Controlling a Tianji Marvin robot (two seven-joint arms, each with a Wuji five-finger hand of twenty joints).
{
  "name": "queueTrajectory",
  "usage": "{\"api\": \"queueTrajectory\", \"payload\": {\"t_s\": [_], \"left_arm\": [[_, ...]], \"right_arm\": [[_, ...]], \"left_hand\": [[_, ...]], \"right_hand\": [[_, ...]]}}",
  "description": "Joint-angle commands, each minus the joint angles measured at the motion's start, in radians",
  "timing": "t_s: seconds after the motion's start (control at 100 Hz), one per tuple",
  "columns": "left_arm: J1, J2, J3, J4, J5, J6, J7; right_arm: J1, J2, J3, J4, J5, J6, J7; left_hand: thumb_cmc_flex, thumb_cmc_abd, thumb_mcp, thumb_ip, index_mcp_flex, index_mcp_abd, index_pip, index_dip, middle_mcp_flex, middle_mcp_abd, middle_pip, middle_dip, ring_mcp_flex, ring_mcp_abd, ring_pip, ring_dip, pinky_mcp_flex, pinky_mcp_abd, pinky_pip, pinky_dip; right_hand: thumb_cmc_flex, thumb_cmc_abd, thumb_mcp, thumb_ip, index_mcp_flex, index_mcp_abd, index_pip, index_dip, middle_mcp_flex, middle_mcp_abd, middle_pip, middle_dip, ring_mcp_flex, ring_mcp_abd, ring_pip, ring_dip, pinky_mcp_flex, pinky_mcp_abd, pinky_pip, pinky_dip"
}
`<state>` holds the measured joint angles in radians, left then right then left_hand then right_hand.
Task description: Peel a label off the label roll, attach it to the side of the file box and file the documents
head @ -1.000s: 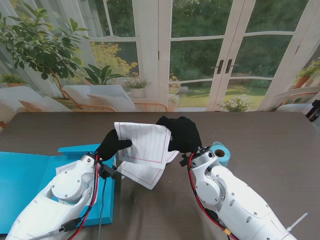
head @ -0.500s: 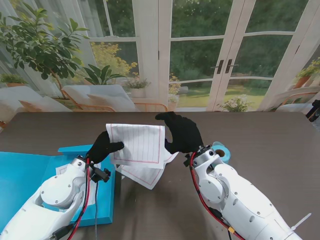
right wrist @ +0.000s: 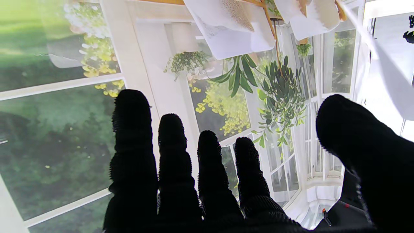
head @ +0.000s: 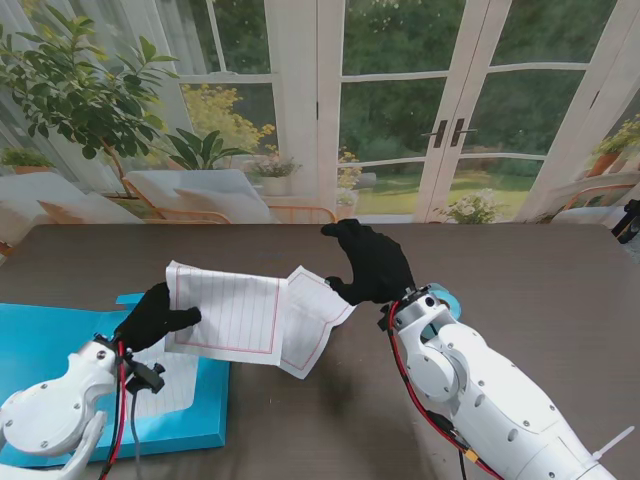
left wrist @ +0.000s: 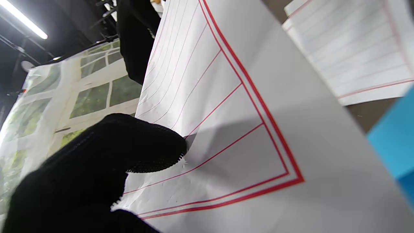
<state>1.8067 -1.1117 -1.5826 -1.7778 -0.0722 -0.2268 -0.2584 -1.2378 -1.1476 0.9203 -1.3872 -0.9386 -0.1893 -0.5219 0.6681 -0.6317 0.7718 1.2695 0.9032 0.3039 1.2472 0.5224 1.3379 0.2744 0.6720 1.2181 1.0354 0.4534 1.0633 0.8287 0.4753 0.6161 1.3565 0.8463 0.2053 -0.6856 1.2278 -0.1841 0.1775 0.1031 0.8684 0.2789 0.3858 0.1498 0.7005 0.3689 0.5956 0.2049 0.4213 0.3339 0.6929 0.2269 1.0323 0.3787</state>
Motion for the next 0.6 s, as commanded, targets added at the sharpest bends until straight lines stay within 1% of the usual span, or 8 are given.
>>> {"api": "queueTrajectory", "payload": {"t_s": [0.0,0.14,0.26,0.38,0.59], "left_arm": [[0.046,0.008,-0.018,0.003,-0.002,0.008,-0.004],[0.123,0.002,-0.078,-0.02,0.032,0.019,0.024],[0.17,-0.008,-0.116,-0.021,0.05,0.023,0.065],[0.201,-0.017,-0.148,-0.014,0.063,0.033,0.097],[0.226,-0.029,-0.183,0.011,0.076,0.083,0.127]], "right_arm": [[-0.009,0.001,0.0,-0.011,0.001,-0.001,0.021],[-0.014,0.003,-0.002,-0.017,0.0,-0.005,0.028],[-0.019,0.003,-0.002,-0.024,0.001,-0.009,0.035],[-0.021,0.005,-0.003,-0.029,0.002,-0.013,0.043],[-0.025,0.006,-0.004,-0.034,0.003,-0.019,0.053]], "left_hand": [[0.048,0.0,0.06,0.047,-0.016,0.025,0.042,0.019,0.014,-0.053,0.003,0.022,-0.014,0.037,0.015,0.019,-0.017,-0.038,0.057,0.003],[0.047,-0.001,0.062,0.047,-0.018,0.022,0.044,0.012,0.009,-0.05,-0.001,0.03,-0.026,0.041,0.016,0.021,-0.029,-0.044,0.052,0.006],[0.048,0.0,0.064,0.047,-0.02,0.024,0.045,0.009,0.006,-0.049,-0.003,0.035,-0.029,0.042,0.019,0.024,-0.034,-0.048,0.049,0.008],[0.047,0.001,0.065,0.048,-0.024,0.025,0.047,0.007,0.003,-0.046,-0.004,0.041,-0.037,0.044,0.02,0.026,-0.041,-0.053,0.046,0.01],[0.046,0.007,0.068,0.047,-0.033,0.027,0.051,0.003,-0.003,-0.041,-0.006,0.053,-0.048,0.049,0.023,0.029,-0.053,-0.057,0.041,0.016]], "right_hand": [[-0.033,-0.006,-0.014,0.014,-0.03,0.015,-0.012,-0.01,-0.024,0.016,0.006,-0.013,-0.038,-0.001,0.006,-0.007,-0.46,-0.003,-0.02,0.003],[-0.035,0.004,-0.019,0.016,-0.023,0.011,-0.012,-0.011,-0.012,0.009,0.005,-0.013,-0.033,-0.003,0.008,-0.008,-0.459,-0.004,-0.02,0.005],[-0.036,0.007,-0.02,0.018,-0.017,0.008,-0.011,-0.012,-0.003,0.004,0.004,-0.014,-0.029,-0.005,0.009,-0.009,-0.459,-0.005,-0.02,0.005],[-0.037,0.013,-0.022,0.019,-0.014,0.007,-0.011,-0.012,0.002,0.003,0.002,-0.014,-0.027,-0.006,0.008,-0.01,-0.458,-0.005,-0.02,0.006],[-0.039,0.019,-0.024,0.021,-0.01,0.004,-0.012,-0.012,0.009,0.002,-0.001,-0.013,-0.022,-0.006,0.008,-0.011,-0.457,-0.006,-0.02,0.007]]}}
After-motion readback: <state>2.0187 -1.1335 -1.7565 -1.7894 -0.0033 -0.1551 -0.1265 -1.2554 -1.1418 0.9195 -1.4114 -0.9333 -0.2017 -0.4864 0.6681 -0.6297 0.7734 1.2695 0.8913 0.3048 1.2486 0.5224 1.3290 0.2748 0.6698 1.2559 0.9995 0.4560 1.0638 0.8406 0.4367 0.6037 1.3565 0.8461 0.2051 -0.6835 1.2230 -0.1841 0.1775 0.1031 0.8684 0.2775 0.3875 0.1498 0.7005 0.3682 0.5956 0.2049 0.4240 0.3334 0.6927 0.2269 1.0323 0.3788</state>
